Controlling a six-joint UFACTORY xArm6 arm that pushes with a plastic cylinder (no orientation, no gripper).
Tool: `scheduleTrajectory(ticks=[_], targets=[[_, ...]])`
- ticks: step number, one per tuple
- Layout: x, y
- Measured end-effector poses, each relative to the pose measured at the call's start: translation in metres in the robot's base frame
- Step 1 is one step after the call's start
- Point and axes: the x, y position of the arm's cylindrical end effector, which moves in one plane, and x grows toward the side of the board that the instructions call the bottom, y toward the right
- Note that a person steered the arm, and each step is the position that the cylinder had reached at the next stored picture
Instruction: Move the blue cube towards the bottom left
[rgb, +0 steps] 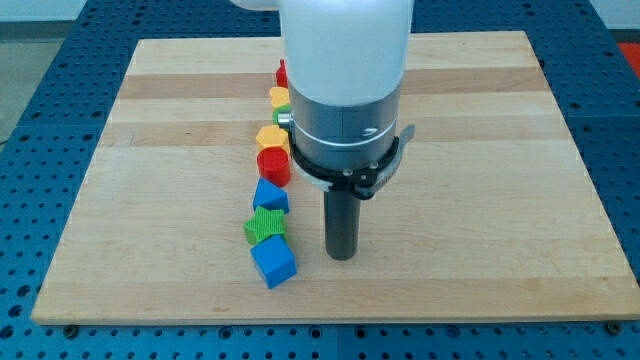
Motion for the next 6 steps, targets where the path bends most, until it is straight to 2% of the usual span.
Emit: scheduleTrajectory(ticks=[3, 5, 6], targets=[[0.02, -0.008], [0.031, -0.087], [0.042, -0.089]])
